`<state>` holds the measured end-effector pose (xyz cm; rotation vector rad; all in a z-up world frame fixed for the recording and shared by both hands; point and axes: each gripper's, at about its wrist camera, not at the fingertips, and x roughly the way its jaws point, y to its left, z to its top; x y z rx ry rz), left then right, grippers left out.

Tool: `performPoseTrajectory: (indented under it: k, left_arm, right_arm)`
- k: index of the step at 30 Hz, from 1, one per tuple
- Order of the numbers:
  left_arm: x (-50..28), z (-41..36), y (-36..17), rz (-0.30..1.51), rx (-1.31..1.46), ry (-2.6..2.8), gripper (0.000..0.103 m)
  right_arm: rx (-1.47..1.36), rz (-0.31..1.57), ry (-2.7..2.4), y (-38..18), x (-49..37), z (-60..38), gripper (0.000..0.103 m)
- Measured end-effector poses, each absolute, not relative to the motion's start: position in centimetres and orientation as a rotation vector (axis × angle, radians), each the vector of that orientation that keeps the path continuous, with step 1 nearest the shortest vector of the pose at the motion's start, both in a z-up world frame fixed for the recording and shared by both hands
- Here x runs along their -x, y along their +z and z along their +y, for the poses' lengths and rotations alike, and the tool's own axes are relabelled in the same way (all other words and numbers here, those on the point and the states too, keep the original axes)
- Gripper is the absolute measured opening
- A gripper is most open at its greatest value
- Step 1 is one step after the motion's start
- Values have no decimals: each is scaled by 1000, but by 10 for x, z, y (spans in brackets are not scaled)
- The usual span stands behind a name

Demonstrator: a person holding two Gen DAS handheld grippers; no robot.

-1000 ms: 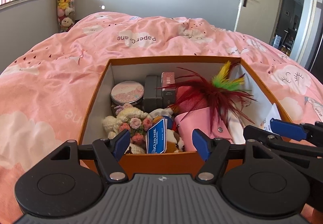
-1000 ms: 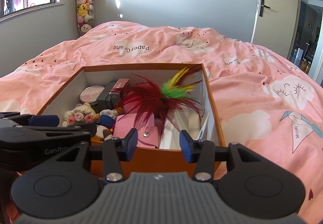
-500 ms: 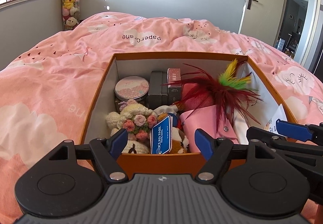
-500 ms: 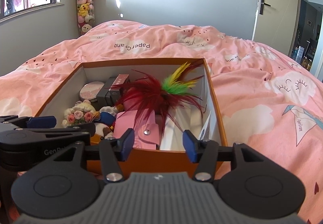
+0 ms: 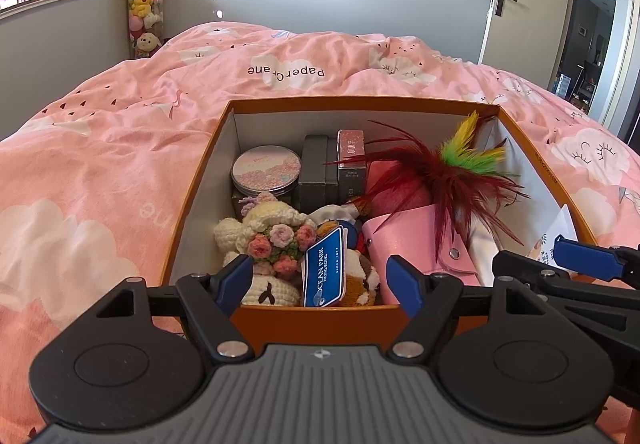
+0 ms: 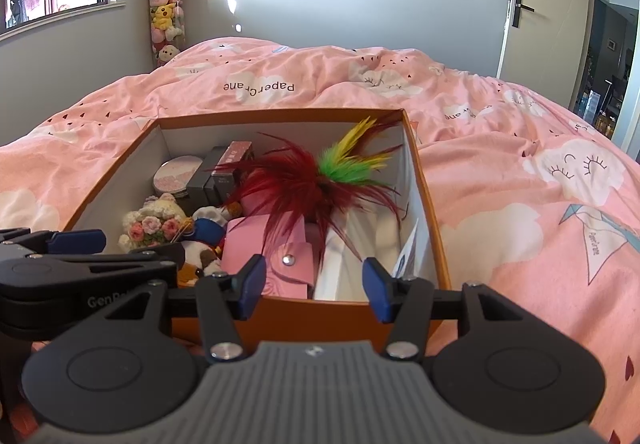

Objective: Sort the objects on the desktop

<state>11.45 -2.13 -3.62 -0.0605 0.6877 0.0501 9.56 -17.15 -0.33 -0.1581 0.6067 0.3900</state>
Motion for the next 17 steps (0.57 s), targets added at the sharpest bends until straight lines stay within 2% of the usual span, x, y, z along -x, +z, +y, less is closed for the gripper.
performPoseTrajectory:
  k: [17]
  left_arm:
    - [-114, -22, -36, 687, 63, 55, 87]
  right_arm:
    - [159, 606, 390, -3, -96, -172, 56]
